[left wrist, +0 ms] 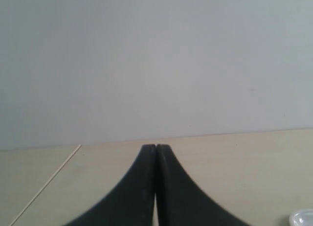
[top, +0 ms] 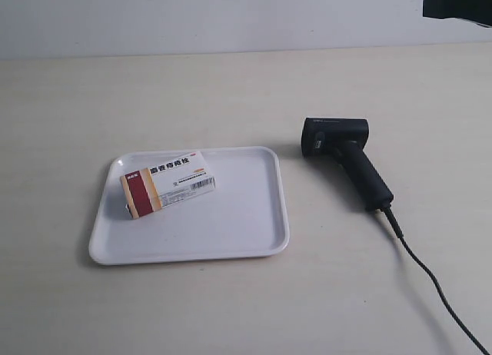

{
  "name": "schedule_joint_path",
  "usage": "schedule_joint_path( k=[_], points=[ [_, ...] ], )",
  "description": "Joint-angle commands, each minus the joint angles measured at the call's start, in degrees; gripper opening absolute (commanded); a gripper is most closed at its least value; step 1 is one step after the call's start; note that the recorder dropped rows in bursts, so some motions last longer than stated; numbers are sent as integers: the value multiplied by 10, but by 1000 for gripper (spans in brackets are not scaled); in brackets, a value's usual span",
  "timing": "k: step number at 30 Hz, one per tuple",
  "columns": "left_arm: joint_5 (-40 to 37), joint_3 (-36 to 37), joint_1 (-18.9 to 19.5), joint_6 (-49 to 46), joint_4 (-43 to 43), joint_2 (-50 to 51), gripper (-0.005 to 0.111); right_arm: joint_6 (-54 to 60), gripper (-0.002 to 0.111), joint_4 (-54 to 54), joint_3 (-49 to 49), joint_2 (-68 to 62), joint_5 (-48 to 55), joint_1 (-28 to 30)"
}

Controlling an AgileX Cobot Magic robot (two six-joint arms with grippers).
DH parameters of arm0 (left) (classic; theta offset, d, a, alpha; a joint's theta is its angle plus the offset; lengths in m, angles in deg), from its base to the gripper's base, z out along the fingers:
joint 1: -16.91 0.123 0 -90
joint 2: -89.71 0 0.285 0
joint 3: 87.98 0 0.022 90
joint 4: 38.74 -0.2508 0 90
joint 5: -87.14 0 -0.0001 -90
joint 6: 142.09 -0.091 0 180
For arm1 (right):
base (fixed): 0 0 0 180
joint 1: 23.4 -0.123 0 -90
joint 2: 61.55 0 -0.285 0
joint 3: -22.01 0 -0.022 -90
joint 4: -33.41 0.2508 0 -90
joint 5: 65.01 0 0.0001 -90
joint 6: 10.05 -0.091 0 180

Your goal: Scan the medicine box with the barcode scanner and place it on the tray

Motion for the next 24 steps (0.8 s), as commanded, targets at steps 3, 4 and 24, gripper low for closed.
schedule_joint_path(
  k=[3,4,24],
  points=[
    [-20,2,0,392,-408,-3,2,1,0,0,-3,4,-7,-1],
    [-27,2,0,511,-523,-3,2,1,0,0,-3,4,-7,-1],
    [-133,2,0,967,-886,-3,2,1,0,1,-3,4,-7,-1]
  ],
)
